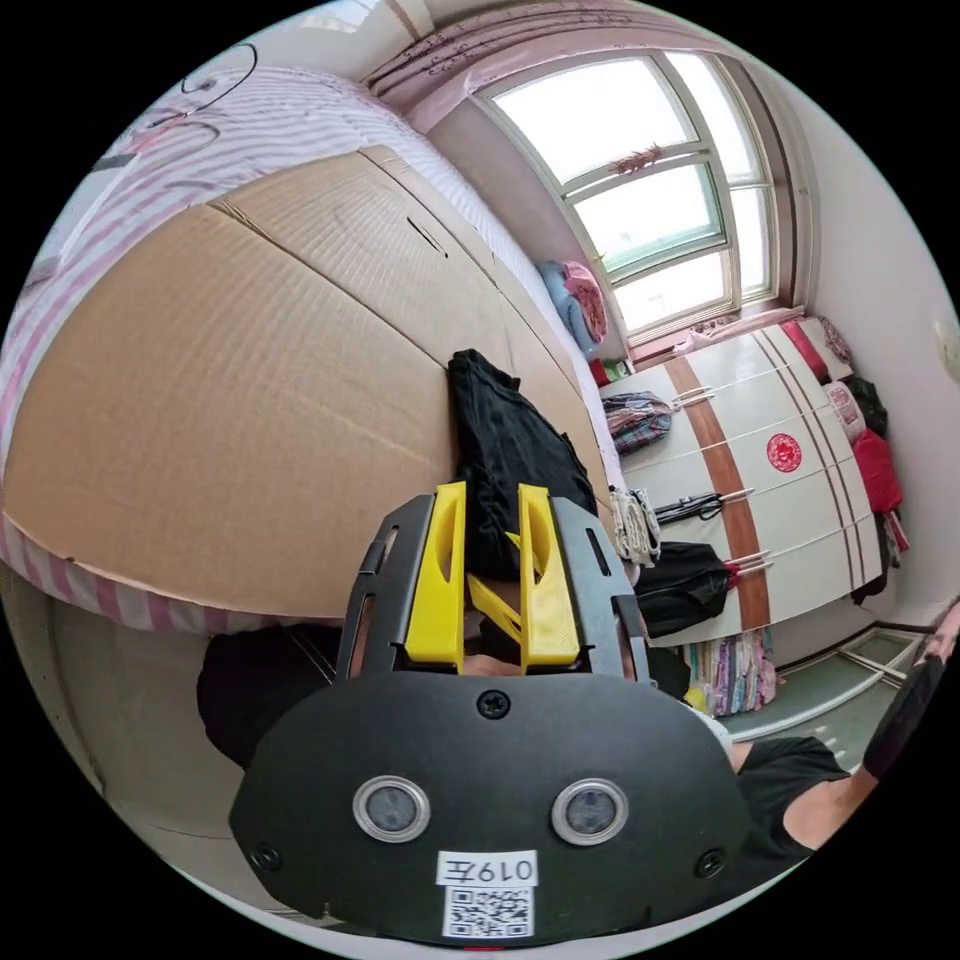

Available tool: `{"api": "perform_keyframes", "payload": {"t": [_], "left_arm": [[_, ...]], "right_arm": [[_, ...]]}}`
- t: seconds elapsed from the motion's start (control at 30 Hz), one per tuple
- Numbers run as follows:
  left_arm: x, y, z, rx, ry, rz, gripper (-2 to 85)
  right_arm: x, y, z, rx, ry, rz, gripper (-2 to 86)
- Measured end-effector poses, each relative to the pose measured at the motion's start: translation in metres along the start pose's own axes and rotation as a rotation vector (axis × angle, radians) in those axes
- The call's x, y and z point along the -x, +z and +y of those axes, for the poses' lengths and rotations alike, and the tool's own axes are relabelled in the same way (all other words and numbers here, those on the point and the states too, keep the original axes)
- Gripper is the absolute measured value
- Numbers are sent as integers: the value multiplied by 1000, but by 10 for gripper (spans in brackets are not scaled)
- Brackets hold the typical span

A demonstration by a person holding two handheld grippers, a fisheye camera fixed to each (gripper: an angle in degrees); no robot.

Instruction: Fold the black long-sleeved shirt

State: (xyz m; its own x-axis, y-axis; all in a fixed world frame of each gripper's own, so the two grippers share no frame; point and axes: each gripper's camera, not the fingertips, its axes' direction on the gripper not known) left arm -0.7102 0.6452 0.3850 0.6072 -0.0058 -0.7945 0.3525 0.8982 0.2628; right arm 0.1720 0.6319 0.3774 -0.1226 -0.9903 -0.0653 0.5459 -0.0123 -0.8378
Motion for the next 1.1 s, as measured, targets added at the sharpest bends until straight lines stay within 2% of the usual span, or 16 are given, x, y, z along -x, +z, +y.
{"api": "perform_keyframes", "payload": {"t": [0.13, 0.27, 0.47, 0.57, 0.67, 0.77, 1.03, 1.1], "left_arm": [[28, 29, 12, 51, -23, 11, 80], [58, 58, 32, 73, -55, -4, 100], [109, 118, 63, 89, -150, 175, 136], [116, 153, 75, 100, -162, 195, 144], [123, 176, 93, 82, -191, 197, 147], [139, 215, 103, 99, -236, 282, 148], [157, 319, 98, 145, -293, 412, 139], [160, 344, 85, 165, -273, 397, 127]], "right_arm": [[7, 2, -8, 6, 19, -10, 71], [-7, -3, -4, -36, 152, -55, 28], [-67, -20, 27, -145, 402, -182, 11], [-93, -26, 43, -193, 503, -229, 9], [-102, -28, 49, -204, 520, -244, 8], [-103, -34, 55, -237, 532, -257, 8], [-105, -52, 71, -322, 566, -249, 6], [-99, -53, 73, -320, 549, -237, 6]]}}
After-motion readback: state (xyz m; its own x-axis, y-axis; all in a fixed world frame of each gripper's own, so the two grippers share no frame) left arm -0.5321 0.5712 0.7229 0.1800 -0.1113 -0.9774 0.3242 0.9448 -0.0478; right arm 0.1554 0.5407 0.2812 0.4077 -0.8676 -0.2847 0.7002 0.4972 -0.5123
